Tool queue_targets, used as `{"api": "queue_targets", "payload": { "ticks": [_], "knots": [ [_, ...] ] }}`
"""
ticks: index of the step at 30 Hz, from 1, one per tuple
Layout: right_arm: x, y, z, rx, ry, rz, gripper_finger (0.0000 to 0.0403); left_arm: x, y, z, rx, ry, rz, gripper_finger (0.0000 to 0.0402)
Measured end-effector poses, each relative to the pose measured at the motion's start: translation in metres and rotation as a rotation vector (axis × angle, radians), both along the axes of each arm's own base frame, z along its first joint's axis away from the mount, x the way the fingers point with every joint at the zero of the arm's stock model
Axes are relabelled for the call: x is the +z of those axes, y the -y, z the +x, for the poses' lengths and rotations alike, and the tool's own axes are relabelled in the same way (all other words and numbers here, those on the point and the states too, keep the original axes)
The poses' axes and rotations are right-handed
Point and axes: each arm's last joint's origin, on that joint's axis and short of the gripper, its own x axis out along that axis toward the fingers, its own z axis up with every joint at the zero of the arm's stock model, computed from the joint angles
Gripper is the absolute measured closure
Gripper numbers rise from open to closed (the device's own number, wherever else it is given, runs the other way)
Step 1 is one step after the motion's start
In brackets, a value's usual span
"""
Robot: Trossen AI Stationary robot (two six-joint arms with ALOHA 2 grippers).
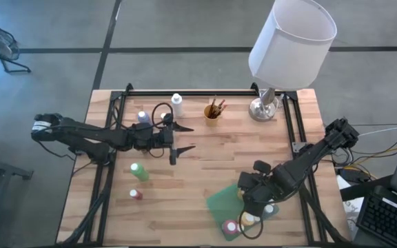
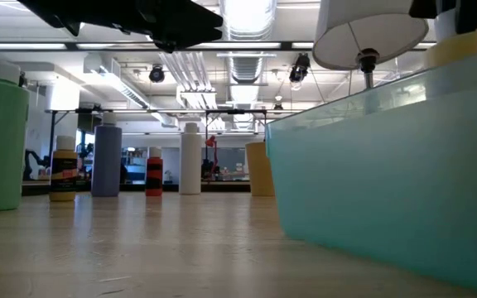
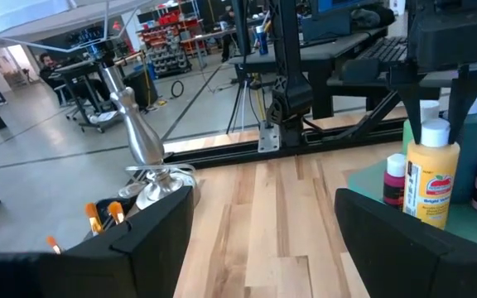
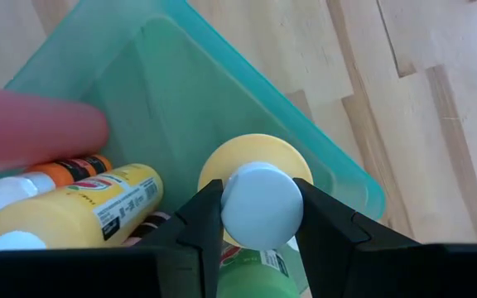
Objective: Pick & Place Paint Supplies
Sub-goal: Put the yellow paint bottle into the green bin
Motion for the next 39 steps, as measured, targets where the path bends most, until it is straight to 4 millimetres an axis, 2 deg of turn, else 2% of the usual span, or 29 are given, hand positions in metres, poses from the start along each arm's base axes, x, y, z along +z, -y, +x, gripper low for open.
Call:
{"api": "queue_targets", "payload": {
  "ticks": [39],
  "knots": [
    [-0.014,0.002,-0.001,0.005,0.010,-0.013,0.0288,0.000,0.000,0.000,0.002,0.001,-0.008,0.0106]
  ]
}}
